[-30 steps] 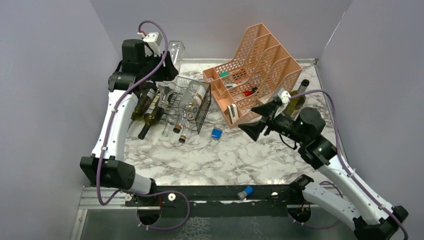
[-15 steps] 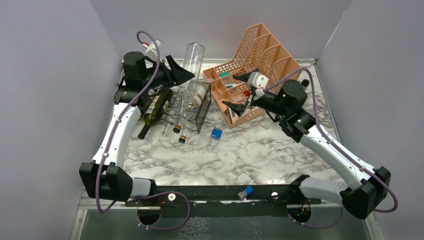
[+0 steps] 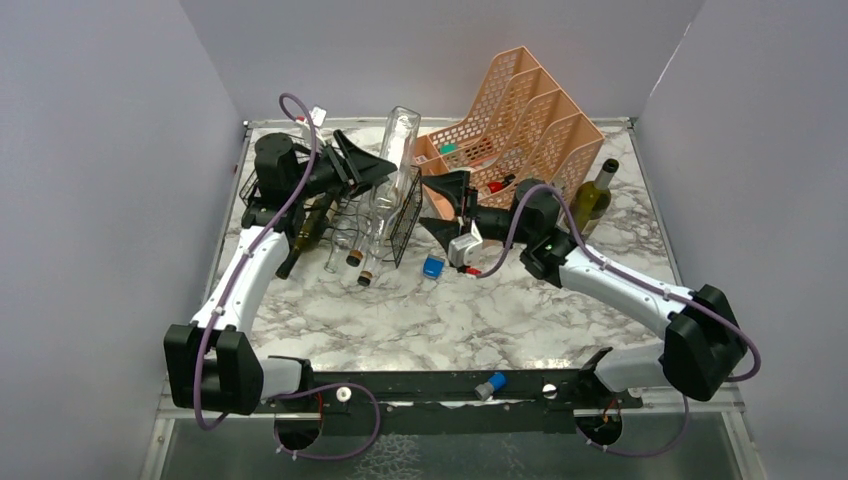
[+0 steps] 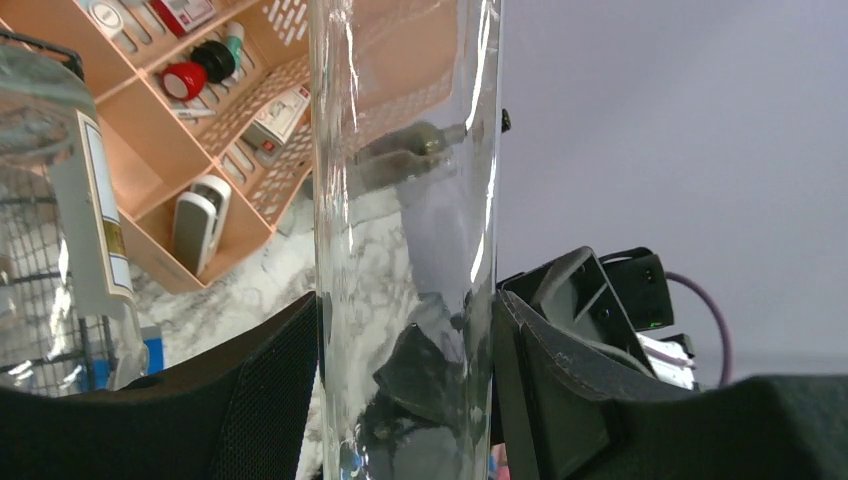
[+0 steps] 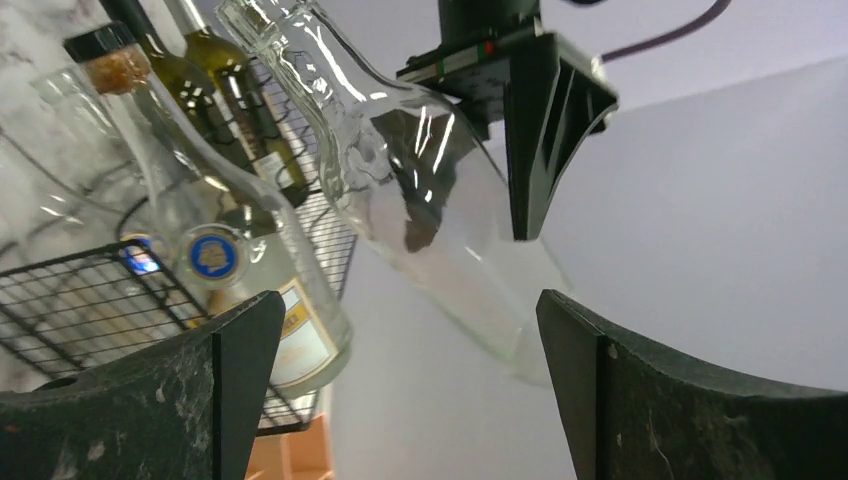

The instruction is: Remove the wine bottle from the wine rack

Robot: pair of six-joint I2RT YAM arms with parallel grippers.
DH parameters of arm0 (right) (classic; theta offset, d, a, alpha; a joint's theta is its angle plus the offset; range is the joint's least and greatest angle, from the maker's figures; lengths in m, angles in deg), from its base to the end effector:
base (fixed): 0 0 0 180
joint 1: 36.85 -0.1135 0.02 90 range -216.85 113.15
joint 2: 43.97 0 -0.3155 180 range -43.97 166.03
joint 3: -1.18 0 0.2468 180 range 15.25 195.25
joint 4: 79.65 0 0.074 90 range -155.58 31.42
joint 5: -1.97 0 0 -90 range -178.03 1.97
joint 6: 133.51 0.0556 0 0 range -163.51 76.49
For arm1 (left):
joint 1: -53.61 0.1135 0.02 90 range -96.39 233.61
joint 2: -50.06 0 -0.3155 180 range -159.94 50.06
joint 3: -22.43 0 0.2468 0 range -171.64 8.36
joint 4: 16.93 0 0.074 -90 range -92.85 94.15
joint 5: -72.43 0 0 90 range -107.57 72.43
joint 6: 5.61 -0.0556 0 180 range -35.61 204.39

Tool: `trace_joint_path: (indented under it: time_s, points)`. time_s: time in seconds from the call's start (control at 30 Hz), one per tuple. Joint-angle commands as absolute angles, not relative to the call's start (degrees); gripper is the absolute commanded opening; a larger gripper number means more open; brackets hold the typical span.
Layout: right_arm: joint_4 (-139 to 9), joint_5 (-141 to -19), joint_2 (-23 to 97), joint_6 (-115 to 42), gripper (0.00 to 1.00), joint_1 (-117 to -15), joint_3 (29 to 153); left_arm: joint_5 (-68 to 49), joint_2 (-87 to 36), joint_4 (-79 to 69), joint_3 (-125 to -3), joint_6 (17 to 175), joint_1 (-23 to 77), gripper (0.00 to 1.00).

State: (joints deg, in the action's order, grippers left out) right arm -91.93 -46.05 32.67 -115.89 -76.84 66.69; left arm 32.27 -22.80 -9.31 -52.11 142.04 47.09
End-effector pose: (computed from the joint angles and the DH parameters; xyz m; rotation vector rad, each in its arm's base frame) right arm 0.2094 0.2242 0.3751 -1.5206 0.3354 0.1216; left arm 0.2763 -0.0743 0.4109 -0.0939 1.8911 -1.5236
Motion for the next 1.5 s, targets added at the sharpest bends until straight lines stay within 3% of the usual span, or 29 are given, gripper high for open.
trace_joint_path:
  time_s: [0.0,0.23,0.7,0.93,1.13,1.47]
  points:
    - [-104.27,-48.78,34.9,-131.43,1.0,-78.7,65.15,35.23,-19.84,-19.57,-50.26,152.75,46.55,0.38]
    - [-109.46,-52.16,40.48,-140.42,1.0,-80.92,65.53,35.43,-19.57,-20.45,-48.64,158.38,46.3,0.38]
    - [-133.6,-52.38,50.33,-132.81,1.0,-83.51,66.32,36.39,-19.99,-20.61,-48.23,162.77,45.62,0.37]
    - [-133.97,-52.86,50.65,-131.3,0.98,-83.5,67.67,36.61,-20.15,-20.53,-47.46,163.27,45.22,0.34]
    - [-129.35,-50.42,49.9,-131.25,0.91,-83.73,68.88,36.23,-20.24,-20.43,-46.92,163.48,45.01,0.34]
    - [-128.0,-49.34,50.08,-130.07,0.61,-84.29,69.94,36.2,-19.86,-20.32,-45.9,163.99,44.65,0.34]
